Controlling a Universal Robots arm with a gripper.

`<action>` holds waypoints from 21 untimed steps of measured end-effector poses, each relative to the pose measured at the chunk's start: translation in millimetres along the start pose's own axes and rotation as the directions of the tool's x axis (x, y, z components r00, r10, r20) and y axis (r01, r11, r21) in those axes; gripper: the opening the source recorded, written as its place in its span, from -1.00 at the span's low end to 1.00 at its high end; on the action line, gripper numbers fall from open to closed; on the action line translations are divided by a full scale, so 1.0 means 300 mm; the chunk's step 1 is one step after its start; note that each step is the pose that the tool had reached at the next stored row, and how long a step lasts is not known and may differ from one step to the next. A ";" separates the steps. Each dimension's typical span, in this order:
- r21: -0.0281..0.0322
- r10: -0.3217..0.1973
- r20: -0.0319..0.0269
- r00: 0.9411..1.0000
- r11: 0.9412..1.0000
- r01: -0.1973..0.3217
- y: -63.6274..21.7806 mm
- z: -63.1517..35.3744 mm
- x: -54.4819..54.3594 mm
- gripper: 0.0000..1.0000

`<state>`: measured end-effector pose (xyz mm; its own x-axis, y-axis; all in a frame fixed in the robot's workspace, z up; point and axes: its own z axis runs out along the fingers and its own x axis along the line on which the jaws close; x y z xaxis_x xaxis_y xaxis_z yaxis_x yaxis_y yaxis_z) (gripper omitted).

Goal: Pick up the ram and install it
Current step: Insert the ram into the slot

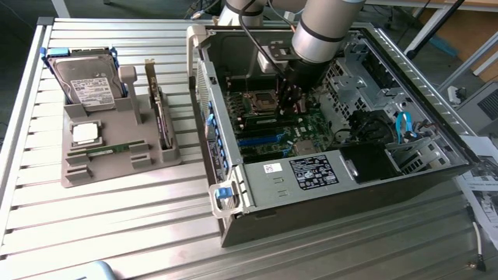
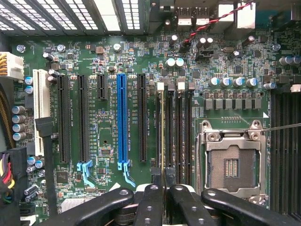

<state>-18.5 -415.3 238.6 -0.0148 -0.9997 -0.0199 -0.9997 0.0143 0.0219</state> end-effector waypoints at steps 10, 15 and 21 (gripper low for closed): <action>0.002 0.000 0.000 1.000 1.000 0.000 0.000 0.006 0.000 -0.76; 0.002 0.000 0.000 1.000 1.000 0.000 0.000 0.006 0.000 -0.76; 0.002 0.000 0.000 1.000 1.000 0.000 0.000 -0.002 0.000 -0.76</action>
<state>-18.6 -415.3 239.1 -0.0147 -0.9997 -0.0201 -0.9997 0.0143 0.0201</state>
